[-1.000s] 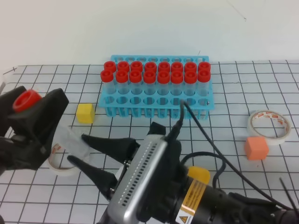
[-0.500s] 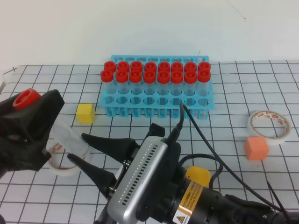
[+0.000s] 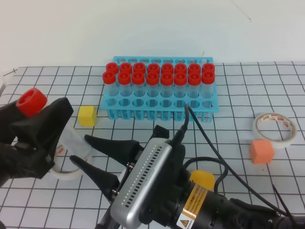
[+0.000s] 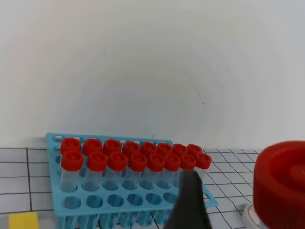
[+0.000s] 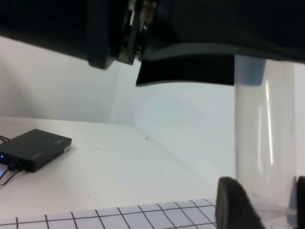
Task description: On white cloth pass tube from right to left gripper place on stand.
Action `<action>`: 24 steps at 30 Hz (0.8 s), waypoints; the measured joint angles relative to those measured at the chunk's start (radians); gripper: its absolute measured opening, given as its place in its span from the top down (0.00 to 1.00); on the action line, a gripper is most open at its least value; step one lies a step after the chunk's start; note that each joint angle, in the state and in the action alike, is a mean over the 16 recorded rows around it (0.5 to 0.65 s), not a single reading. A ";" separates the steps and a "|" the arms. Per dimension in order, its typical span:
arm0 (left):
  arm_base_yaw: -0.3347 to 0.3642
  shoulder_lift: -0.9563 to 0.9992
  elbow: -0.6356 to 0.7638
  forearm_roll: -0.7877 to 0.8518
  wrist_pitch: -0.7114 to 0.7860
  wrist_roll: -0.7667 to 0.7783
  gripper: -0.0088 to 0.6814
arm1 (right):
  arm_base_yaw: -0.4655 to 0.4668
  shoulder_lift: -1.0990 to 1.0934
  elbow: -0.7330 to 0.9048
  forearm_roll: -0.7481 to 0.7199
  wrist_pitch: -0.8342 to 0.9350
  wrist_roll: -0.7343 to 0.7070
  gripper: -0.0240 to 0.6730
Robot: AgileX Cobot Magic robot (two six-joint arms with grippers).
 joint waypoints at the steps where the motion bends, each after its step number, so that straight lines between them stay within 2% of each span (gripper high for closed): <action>1: 0.000 0.000 0.000 0.001 -0.001 -0.001 0.30 | 0.000 0.001 0.000 0.000 0.000 0.000 0.63; 12: 0.000 0.000 0.000 0.002 -0.024 -0.016 0.30 | 0.000 0.014 0.000 0.008 0.000 0.000 0.63; 24: -0.001 0.000 0.000 0.002 -0.029 -0.001 0.52 | 0.000 0.018 0.000 0.043 0.000 0.000 0.63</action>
